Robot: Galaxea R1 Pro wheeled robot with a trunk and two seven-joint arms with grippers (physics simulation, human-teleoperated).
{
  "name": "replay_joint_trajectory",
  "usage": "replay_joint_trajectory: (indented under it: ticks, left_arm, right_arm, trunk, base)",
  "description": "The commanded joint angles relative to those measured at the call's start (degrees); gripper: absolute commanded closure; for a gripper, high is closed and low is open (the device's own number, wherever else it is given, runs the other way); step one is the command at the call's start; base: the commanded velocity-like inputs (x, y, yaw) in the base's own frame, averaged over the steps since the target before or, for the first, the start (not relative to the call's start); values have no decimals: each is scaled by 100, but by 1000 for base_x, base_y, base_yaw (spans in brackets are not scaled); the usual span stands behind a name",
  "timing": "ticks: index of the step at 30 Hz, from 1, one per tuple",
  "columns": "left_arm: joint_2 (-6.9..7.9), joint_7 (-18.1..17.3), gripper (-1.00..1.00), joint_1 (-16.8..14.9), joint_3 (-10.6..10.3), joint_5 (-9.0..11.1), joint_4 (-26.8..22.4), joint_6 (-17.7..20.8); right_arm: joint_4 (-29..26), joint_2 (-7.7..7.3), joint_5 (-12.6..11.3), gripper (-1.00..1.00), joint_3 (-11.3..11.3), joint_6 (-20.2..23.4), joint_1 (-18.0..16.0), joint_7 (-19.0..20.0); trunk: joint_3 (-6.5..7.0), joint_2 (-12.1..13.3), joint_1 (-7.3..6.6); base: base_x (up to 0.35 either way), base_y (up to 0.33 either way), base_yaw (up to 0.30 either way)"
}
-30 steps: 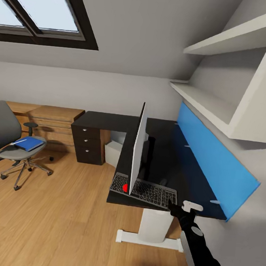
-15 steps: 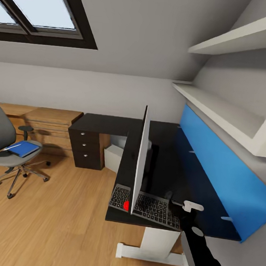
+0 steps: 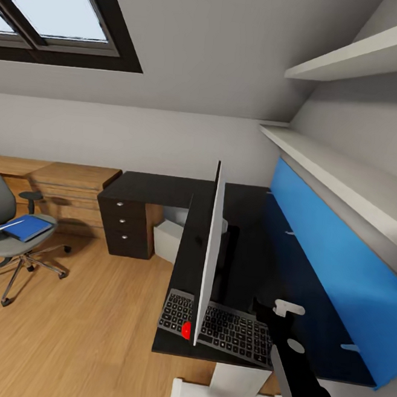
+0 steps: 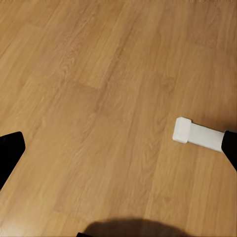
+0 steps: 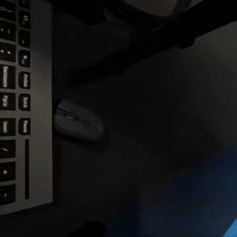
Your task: In the bedroom, organize the workspace by keeping the computer under the desk, ensuring the monitor is on the desk, placing the keyboard on the desk next to the monitor, placing the mouse on the desk next to the keyboard, moving the folder from the swivel chair onto the desk next to the mouse, stacking the notebook on top of the folder with the pen on top of the notebook, and positioning the swivel chair next to the desk.
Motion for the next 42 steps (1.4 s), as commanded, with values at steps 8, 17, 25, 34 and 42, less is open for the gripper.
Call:
replay_joint_trajectory:
  ticks: [8, 17, 25, 34, 42]
  left_arm:
    - [-1, -3, -100, -4, -22, 53, 3, -17]
    - [-1, -3, -100, -4, -22, 53, 3, -17]
    - [-1, -3, -100, -4, -22, 53, 3, -17]
    - [-1, -3, -100, -5, -22, 53, 3, -17]
    - [-1, -3, -100, -5, -23, 53, 3, -17]
  right_arm:
    - [-3, 2, -43, -100, -5, 48, -3, -9]
    - [-2, 2, -43, -100, 1, 46, -1, -10]
    - [4, -23, -39, -100, -7, 46, -2, -9]
    - [42, -32, -38, -100, -7, 47, 0, -23]
    - [77, -33, -38, -100, -7, 56, -1, -33]
  trunk:
    - [-10, -9, 3]
    - [-10, -9, 3]
    - [-10, -9, 3]
    - [-10, -9, 3]
    - [-10, -9, 3]
  base:
    - [41, 0, 0]
    - [178, 0, 0]
    - [41, 0, 0]
    - [60, 0, 0]
    - [174, 0, 0]
